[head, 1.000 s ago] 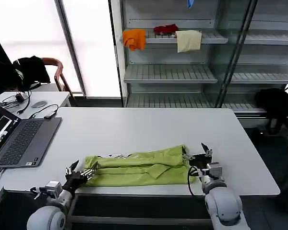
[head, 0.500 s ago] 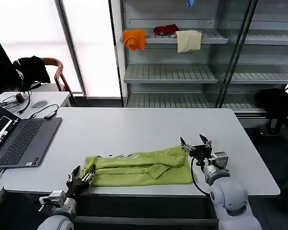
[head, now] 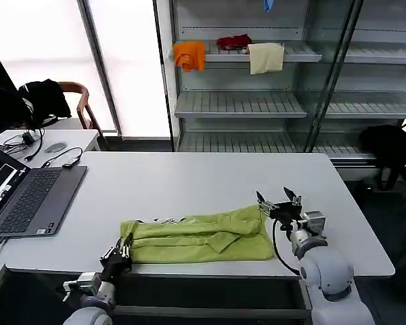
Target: Fold and organize the clothes.
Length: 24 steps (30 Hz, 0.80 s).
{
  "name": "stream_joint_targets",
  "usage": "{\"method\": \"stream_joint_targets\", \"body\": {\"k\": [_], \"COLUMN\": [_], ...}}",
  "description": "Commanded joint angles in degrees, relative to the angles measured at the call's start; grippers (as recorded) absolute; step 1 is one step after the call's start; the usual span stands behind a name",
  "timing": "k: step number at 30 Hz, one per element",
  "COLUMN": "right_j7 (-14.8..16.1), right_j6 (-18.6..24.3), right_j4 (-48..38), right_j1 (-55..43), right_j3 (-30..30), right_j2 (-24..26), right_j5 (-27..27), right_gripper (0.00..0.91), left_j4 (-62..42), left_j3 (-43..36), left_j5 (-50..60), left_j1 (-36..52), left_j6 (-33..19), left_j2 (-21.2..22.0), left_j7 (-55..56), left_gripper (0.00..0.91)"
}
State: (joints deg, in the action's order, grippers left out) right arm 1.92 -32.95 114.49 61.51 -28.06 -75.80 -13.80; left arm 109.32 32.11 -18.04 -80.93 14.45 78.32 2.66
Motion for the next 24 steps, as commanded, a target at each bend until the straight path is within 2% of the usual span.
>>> {"method": "stream_joint_targets", "body": {"k": [1,5,8,16,21,24], "right_j7": [-0.1,0.0,-0.7,-0.8,-1.1,-0.9], "right_j6": [-0.2,-0.2,-0.2,0.4,1.2,1.7], "right_j4": [-0.2,-0.3,-0.7,-4.3,-6.5,-7.1], "right_j1": [-0.3,-0.2,-0.3,-1.0,-1.2,-0.7], "right_j3": [-0.1,-0.7,-0.7,0.4,1.4,1.5], "right_j2": [0.3,1.1,2.0,5.2,7.2,7.4], "right_j5": [-0.5,-0.6,-0.9,-0.8,-0.6,-0.5], "right_gripper": [0.907,0.907,0.907,0.907,0.907,0.907], "left_j4": [0.5,0.2,-1.8,-9.4,-13.8,-12.1], "left_j3": [1.0,6.0,12.8,22.7,24.1,23.7], "left_j5": [4.9,10.4,15.5,17.5,17.9,17.8], "left_j1": [0.3,2.3,5.0,10.6,13.6,14.3], "left_j6": [-1.8,-2.4,-2.6,-3.3,-3.8,-2.5], "left_j2": [-0.3,-3.1,-6.3,-24.4,-28.8,-28.1], "left_j7": [-1.6,-4.5,-8.0,-14.8,-16.5,-16.3], "left_gripper": [0.0,0.0,0.0,0.0,0.0,0.0]}}
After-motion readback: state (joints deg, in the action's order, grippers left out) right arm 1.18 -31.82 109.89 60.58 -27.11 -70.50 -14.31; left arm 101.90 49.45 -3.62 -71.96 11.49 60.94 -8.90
